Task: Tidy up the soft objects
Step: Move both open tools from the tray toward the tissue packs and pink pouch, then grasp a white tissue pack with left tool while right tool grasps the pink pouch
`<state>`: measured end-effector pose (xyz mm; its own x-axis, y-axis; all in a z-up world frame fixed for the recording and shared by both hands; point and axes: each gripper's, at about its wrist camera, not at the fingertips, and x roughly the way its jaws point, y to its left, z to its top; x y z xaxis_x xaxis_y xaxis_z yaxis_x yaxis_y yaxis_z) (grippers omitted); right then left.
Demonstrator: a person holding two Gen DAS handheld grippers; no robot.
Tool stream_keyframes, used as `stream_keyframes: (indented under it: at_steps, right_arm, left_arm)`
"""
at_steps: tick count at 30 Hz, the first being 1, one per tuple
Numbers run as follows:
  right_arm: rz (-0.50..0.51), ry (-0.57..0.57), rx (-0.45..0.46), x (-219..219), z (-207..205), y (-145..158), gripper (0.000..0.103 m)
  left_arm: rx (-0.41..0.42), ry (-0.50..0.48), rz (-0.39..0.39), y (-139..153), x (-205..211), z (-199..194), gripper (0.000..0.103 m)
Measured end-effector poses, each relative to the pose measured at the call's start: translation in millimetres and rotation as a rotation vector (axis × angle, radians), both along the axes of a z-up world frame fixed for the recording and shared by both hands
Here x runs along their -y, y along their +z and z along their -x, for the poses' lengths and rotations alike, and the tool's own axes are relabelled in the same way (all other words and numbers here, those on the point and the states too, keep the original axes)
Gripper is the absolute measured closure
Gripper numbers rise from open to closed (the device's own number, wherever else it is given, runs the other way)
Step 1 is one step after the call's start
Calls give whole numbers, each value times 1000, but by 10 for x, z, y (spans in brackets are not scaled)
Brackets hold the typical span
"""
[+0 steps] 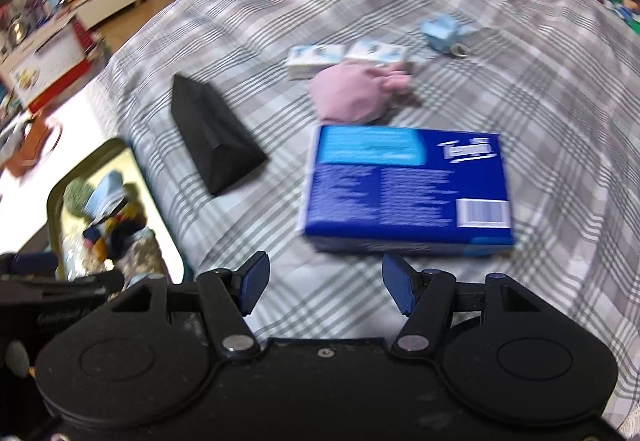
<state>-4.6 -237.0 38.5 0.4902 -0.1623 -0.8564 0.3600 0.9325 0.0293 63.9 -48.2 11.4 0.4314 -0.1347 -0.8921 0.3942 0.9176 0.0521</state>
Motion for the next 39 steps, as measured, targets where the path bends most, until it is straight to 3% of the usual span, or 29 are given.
stream_keyframes:
  at_steps: [7, 13, 21, 31, 39]
  right_arm:
    - [-3, -122, 32, 451, 75, 46, 41]
    - [6, -234, 53, 850, 187, 129, 41]
    - [26, -346, 65, 1275, 45, 171, 40]
    - [43, -384, 37, 1631, -571, 100, 37]
    - [-23, -312, 11, 1469, -1109, -85, 33]
  left_arm:
    - [15, -86, -6, 179, 366, 53, 25]
    - [21, -133, 44, 333, 653, -36, 25]
    - [77, -176, 19, 397, 1040, -276, 21]
    - [62, -189, -2, 348, 1359, -774, 21]
    - [113, -166, -11, 432, 1464, -1186, 21]
